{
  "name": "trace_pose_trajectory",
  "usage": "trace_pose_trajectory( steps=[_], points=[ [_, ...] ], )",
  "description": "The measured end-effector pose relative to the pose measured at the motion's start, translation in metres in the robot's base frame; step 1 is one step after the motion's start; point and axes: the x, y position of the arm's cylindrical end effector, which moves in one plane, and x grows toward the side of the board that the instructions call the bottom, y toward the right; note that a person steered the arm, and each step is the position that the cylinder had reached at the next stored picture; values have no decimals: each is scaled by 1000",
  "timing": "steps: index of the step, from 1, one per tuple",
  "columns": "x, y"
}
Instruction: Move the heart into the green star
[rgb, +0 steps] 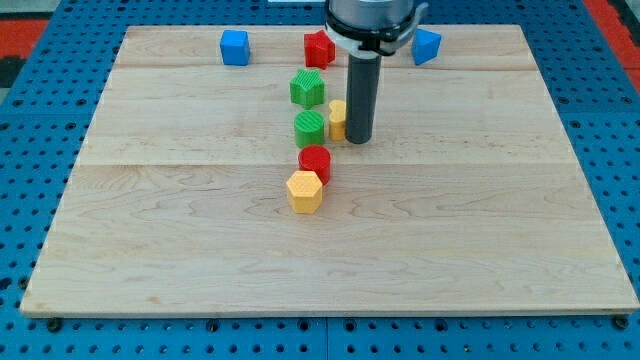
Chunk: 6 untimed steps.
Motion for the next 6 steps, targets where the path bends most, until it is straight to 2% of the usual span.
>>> trace_pose_trajectory(
  steps=[2,3,4,5,6],
  points=[
    [-6,-44],
    [-20,-43],
    [-24,-14],
    [-75,-13],
    [-65,0]
  ],
)
